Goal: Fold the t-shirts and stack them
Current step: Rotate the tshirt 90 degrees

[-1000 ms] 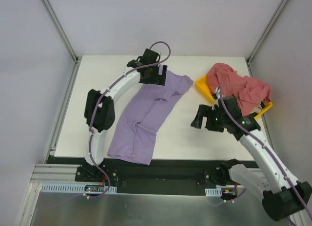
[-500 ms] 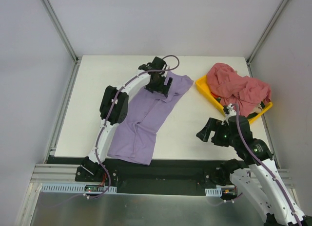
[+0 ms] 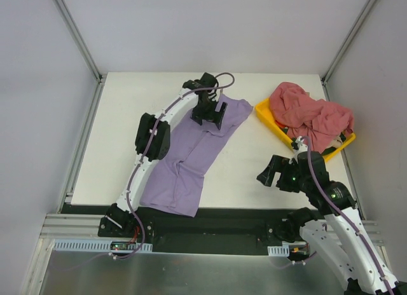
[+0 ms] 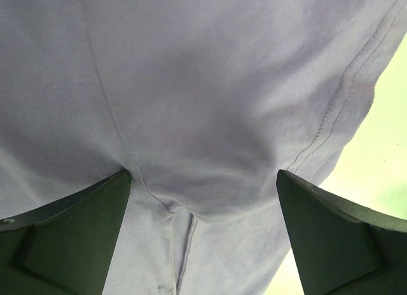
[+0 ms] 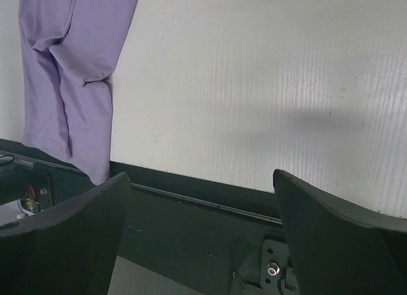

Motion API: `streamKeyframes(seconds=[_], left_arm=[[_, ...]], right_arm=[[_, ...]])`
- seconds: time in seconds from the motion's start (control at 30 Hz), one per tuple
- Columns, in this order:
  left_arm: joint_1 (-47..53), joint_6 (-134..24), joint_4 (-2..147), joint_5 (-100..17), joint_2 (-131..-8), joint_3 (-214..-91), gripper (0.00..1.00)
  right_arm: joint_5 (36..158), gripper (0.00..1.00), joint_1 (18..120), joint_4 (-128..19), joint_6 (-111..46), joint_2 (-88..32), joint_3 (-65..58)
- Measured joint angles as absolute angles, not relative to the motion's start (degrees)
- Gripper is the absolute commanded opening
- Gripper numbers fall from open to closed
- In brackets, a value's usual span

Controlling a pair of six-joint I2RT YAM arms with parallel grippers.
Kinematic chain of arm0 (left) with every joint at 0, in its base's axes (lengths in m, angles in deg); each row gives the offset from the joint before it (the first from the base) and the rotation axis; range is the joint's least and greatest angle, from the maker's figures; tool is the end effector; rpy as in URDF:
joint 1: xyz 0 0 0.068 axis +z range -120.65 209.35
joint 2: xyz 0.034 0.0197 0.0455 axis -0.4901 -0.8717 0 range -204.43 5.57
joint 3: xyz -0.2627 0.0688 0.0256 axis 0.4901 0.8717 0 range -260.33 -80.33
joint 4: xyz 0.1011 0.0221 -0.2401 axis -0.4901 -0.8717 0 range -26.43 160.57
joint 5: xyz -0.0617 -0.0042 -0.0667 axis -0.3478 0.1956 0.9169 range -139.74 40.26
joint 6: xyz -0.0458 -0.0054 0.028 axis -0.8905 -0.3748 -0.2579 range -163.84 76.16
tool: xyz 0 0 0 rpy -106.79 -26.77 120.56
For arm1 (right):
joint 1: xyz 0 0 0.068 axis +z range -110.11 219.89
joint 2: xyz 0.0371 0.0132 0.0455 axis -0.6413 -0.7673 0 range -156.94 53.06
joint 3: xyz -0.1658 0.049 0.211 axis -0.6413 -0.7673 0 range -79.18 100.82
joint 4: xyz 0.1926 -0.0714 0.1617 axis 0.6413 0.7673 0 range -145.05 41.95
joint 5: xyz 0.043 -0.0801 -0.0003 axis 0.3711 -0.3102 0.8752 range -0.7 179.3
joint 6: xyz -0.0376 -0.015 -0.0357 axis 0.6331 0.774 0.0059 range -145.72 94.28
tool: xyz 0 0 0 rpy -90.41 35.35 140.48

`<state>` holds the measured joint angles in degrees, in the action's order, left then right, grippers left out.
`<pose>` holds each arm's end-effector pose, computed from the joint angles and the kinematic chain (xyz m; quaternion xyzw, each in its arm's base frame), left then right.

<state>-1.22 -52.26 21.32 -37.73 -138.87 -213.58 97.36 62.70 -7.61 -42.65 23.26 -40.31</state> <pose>0.4615 -0.2812 0.1835 0.2109 0.9386 -0.1800 0.2053 0.0986 0.0469 0.2747 -0.0766 0.8952 0.2071 0.3871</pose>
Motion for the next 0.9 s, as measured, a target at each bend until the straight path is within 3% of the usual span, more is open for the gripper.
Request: streamKeyframes(seconds=[0.47, 0.9], left_arm=[[14.0, -68.6, 18.1, -29.5, -143.4, -221.3, 0.99], [21.1, -90.0, 33.9, -24.7, -148.0, -224.6, 0.96]], right_arm=[[96.8, 0.96, 62.7, -7.6, -41.0, 19.7, -40.2], [95.2, 0.96, 62.7, -8.6, -39.8, 14.8, -38.8]])
